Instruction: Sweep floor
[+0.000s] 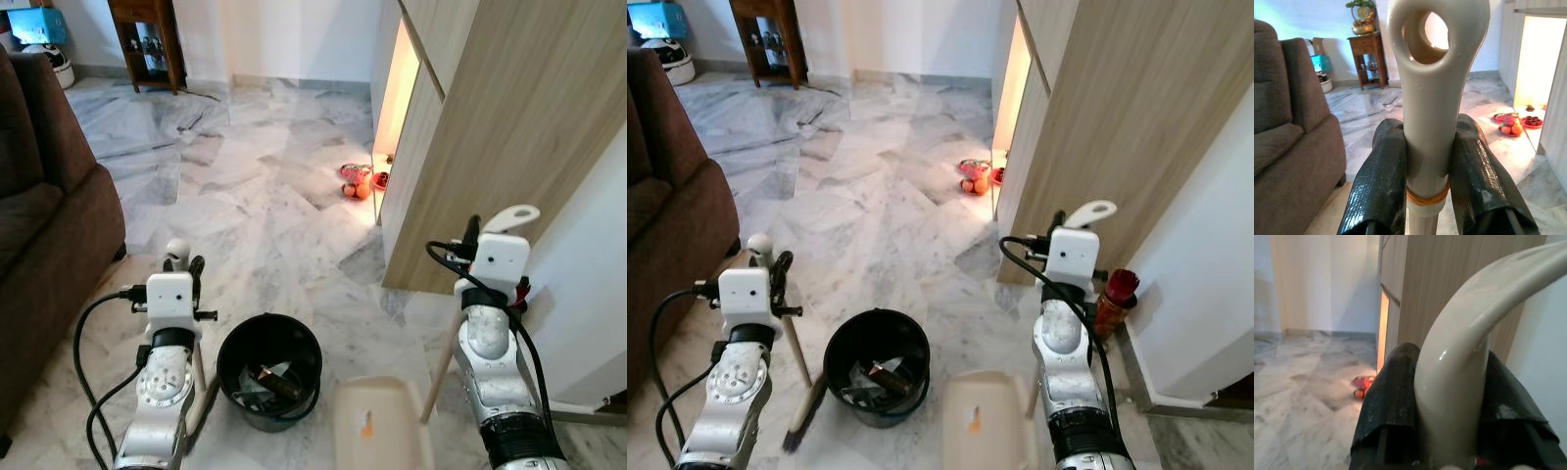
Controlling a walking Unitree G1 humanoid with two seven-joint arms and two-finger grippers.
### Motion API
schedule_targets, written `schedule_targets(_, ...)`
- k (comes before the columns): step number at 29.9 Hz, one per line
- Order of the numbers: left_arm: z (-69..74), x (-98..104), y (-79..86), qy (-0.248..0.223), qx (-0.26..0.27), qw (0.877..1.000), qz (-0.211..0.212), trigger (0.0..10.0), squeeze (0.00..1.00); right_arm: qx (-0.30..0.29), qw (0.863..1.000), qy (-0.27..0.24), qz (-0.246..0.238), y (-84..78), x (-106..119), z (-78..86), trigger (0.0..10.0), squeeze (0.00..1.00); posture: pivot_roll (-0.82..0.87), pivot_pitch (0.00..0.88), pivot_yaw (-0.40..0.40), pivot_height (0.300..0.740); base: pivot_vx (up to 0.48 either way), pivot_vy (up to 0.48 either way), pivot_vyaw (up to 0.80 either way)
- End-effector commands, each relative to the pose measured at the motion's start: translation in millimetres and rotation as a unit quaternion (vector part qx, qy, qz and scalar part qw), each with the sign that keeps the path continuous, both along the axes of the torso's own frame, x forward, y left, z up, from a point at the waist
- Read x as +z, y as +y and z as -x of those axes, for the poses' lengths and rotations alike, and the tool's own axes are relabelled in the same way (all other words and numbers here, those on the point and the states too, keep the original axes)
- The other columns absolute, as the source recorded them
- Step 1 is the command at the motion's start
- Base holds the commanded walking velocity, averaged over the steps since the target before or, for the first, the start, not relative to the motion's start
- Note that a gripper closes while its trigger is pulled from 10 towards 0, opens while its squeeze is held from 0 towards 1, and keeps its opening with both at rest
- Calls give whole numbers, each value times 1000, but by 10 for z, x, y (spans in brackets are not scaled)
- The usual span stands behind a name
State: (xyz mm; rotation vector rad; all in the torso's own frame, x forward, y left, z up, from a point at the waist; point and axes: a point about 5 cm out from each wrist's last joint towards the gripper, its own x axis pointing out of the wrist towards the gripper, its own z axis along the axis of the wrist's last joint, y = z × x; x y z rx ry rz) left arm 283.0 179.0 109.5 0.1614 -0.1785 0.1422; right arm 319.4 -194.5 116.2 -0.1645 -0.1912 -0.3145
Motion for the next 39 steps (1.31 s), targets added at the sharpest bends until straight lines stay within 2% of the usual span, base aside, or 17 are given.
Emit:
schedule_targets(1, -21, 97, -28, -25, -10, 1000, -2, 10000, 0, 4, 1000, -28, 7, -26, 104, -32, 10000, 0, 95, 0, -28, 740, 0, 0, 0)
schedule_targets(15, 40, 66, -5, -23, -12, 1000, 0, 10000, 0, 9, 1000, -21, 2, -37, -34, -32, 10000, 0, 106, 0, -36, 740, 0, 0, 0)
schedule_targets(20, 24, 74, -33, -25, -15, 1000, 1, 10000, 0, 7, 1000, -24, 2, -70, -32, -36, 10000, 0, 102, 0, -36, 740, 0, 0, 0)
schedule_targets(39, 12, 60, -33, -15, -20, 1000, 1, 10000, 0, 10, 1000, -29, -6, -36, -44, -34, 10000, 0, 93, 0, -25, 740, 0, 0, 0)
